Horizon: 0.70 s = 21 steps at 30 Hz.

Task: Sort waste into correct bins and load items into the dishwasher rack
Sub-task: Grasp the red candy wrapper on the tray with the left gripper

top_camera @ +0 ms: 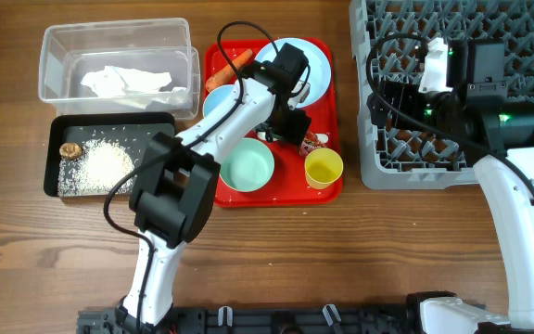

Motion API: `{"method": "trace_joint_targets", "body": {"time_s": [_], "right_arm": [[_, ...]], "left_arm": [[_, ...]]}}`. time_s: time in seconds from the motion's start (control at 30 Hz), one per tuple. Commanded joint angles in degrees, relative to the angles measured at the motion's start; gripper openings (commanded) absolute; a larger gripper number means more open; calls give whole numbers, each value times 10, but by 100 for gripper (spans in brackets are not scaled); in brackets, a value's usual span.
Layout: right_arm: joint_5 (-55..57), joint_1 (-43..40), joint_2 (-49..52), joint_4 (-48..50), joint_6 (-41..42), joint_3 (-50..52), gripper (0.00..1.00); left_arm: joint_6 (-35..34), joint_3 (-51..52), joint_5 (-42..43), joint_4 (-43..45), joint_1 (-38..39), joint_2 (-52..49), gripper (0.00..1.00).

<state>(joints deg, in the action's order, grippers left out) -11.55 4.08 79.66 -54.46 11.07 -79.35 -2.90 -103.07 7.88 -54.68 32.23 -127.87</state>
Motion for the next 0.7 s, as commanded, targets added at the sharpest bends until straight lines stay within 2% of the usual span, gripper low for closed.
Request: {"method": "trace_joint_targets", "body": {"time_s": [0.0, 0.1, 0.13, 0.17, 0.23, 0.3, 0.37, 0.57, 0.67], "right_arm": [[5, -2, 4, -1, -5, -12, 100], [5, -2, 4, -1, -5, -12, 100], [5, -2, 4, 0, -5, -12, 100], [5, -2, 4, 0, -5, -12, 99], [5, -2, 4, 0, -5, -12, 100], [5, -2, 4, 0, -5, -12, 100], [5, -2, 4, -1, -5, -12, 100], [5, -2, 4, -1, -5, -12, 100], [5, -2, 4, -1, -5, -12, 100]], "left_arm": [[-6, 0, -9, 33, -1, -24, 79], [-6, 0, -12, 44, -1, -27, 80], [-4, 0, -14, 50, -1, -28, 74], [-4, 0, -14, 50, -1, -28, 66], [-4, 0, -14, 50, -1, -28, 37], [-4, 0, -14, 50, -1, -28, 26], [-4, 0, -14, 51, -1, -28, 6], [-6, -8, -14, 56, -7, -16, 4], [-6, -37, -13, 42, -22, 33, 4]]}}
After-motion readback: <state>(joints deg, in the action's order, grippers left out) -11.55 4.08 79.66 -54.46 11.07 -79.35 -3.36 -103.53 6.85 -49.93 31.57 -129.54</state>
